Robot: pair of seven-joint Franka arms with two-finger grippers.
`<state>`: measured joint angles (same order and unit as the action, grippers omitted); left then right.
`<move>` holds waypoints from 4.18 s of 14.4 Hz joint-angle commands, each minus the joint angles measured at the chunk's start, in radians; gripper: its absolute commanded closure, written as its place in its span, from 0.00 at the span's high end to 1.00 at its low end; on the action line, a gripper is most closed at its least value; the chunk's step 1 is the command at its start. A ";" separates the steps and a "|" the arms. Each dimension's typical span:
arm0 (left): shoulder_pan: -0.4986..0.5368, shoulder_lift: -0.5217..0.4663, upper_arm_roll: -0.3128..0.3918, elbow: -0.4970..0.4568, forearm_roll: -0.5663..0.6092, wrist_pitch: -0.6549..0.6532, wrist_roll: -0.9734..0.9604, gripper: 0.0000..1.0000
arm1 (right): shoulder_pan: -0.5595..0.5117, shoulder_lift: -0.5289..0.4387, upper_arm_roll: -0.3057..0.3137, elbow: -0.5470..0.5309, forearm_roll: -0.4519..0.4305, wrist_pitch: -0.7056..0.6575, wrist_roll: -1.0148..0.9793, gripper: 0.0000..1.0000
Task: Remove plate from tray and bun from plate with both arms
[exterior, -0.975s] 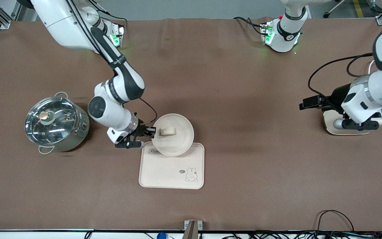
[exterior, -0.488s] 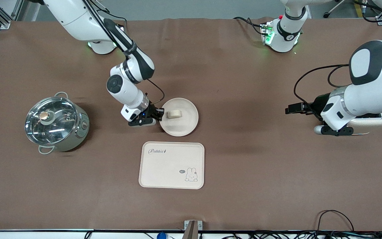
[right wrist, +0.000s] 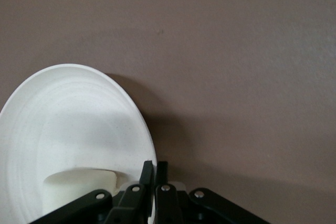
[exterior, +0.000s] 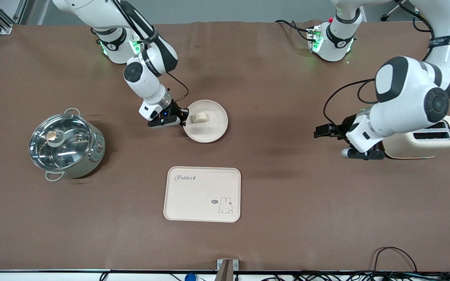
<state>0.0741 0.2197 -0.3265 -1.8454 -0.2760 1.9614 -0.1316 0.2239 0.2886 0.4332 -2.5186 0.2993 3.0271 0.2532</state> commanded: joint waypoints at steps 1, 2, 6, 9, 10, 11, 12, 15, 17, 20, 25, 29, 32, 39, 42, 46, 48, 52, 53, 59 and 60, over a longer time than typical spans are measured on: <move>-0.020 -0.014 -0.003 -0.021 -0.014 0.024 -0.045 1.00 | -0.028 -0.057 0.038 -0.118 0.027 0.082 -0.014 0.00; -0.022 -0.005 -0.003 -0.021 -0.014 0.033 -0.063 1.00 | -0.028 -0.063 0.039 -0.127 0.027 0.084 -0.014 0.00; -0.086 0.027 -0.005 -0.021 -0.014 0.083 -0.139 1.00 | -0.026 -0.097 0.071 -0.172 0.027 0.093 -0.012 0.00; -0.184 0.047 -0.003 -0.018 -0.009 0.131 -0.305 1.00 | -0.025 -0.105 0.099 -0.201 0.029 0.131 -0.008 0.00; -0.212 0.053 -0.003 -0.018 -0.008 0.149 -0.347 1.00 | -0.023 -0.105 0.101 -0.200 0.029 0.130 0.000 0.03; -0.244 0.070 -0.003 -0.018 -0.008 0.174 -0.393 1.00 | -0.023 -0.103 0.101 -0.198 0.031 0.124 0.003 0.26; -0.270 0.084 -0.003 -0.017 -0.008 0.200 -0.434 1.00 | -0.020 -0.100 0.101 -0.197 0.031 0.124 0.006 0.66; -0.359 0.127 -0.003 -0.012 -0.008 0.266 -0.572 0.99 | -0.018 -0.101 0.110 -0.184 0.031 0.124 0.040 1.00; -0.422 0.151 -0.003 -0.012 -0.006 0.309 -0.667 0.99 | -0.018 -0.098 0.121 -0.140 0.032 0.118 0.073 1.00; -0.500 0.188 -0.003 0.006 -0.005 0.356 -0.808 0.97 | -0.028 -0.095 0.116 -0.030 0.037 -0.006 0.095 1.00; -0.596 0.273 0.000 0.083 0.001 0.361 -0.951 0.86 | -0.148 -0.098 0.107 0.167 0.024 -0.276 0.045 1.00; -0.643 0.325 0.003 0.135 0.001 0.361 -1.003 0.81 | -0.306 -0.105 0.107 0.315 0.026 -0.507 -0.037 1.00; -0.701 0.372 0.010 0.195 0.003 0.361 -1.059 0.74 | -0.443 -0.105 0.107 0.433 0.024 -0.658 -0.107 1.00; -0.866 0.500 0.066 0.311 0.108 0.361 -1.235 0.64 | -0.676 -0.105 0.107 0.831 -0.233 -1.083 -0.123 1.00; -0.898 0.538 0.066 0.341 0.172 0.361 -1.313 0.64 | -0.687 -0.101 0.107 0.951 -0.319 -1.175 -0.127 1.00; -0.927 0.579 0.067 0.365 0.215 0.361 -1.365 0.64 | -0.710 -0.098 0.108 1.083 -0.333 -1.313 -0.129 1.00; -0.939 0.595 0.067 0.377 0.218 0.363 -1.382 0.63 | -0.736 -0.103 0.110 1.101 -0.330 -1.372 -0.146 1.00; -0.952 0.618 0.067 0.380 0.230 0.430 -1.413 0.62 | -0.626 -0.105 -0.026 1.181 -0.336 -1.441 -0.239 1.00; -0.952 0.619 0.067 0.380 0.238 0.430 -1.413 0.61 | -0.582 -0.100 -0.100 1.233 -0.325 -1.455 -0.256 1.00; -0.952 0.635 0.067 0.380 0.253 0.430 -1.413 0.22 | -0.385 -0.138 -0.318 1.230 -0.316 -1.562 -0.287 1.00; -0.952 0.633 0.067 0.380 0.253 0.430 -1.413 0.12 | -0.374 -0.146 -0.320 1.209 -0.316 -1.561 -0.287 1.00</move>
<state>-0.8651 0.8349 -0.2688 -1.4904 -0.0502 2.3883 -1.5194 -0.1808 0.1808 0.1443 -1.2682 -0.0164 1.4798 -0.0191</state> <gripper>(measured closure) 0.630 0.000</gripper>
